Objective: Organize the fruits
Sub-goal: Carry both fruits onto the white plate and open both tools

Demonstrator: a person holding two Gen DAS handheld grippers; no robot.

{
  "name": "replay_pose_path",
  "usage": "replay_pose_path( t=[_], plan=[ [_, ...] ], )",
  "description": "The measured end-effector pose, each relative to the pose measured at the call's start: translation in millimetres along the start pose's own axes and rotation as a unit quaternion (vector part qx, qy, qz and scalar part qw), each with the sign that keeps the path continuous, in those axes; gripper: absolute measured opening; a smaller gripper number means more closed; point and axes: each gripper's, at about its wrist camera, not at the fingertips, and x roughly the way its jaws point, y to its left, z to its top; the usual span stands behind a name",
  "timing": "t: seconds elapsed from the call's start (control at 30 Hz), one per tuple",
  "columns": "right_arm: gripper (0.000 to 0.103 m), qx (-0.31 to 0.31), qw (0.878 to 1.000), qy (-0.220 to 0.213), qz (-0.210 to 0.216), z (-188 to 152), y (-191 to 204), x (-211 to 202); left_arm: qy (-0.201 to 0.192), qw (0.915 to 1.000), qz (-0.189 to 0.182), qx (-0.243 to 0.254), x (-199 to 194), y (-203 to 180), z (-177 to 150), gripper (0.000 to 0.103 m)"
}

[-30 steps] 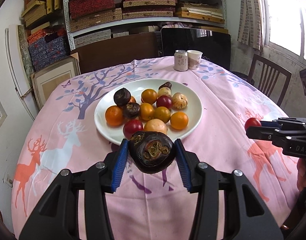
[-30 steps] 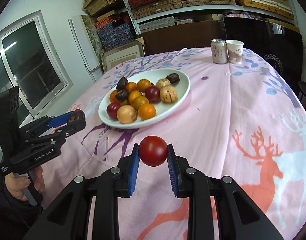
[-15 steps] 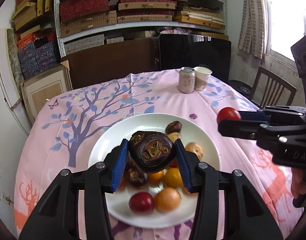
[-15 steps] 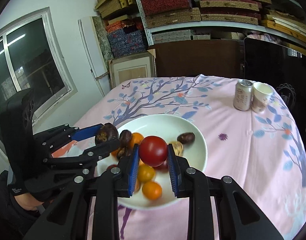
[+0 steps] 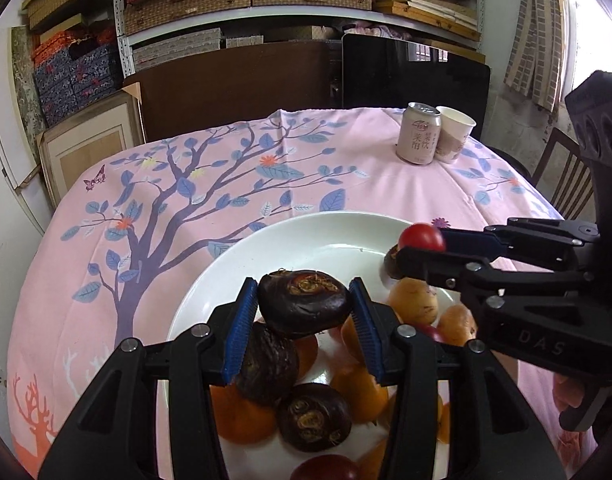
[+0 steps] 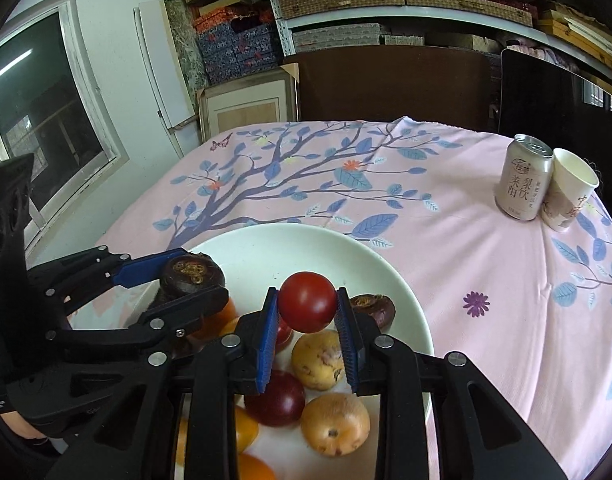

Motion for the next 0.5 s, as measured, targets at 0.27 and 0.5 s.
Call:
replay_pose_path(
  t=[0.27,0.5],
  plan=[
    [0.043,0.013,1.0,-0.015,-0.001,-4,-11,-7,-0.026,0.9992,0.023,-0.022,-17,9,3,0.087],
    [0.064,0.052,0.998,-0.031,0.004,-28,-12,-54,-0.038,0.9973,0.058,-0.026,-67,-2,-17,0.099]
  ],
)
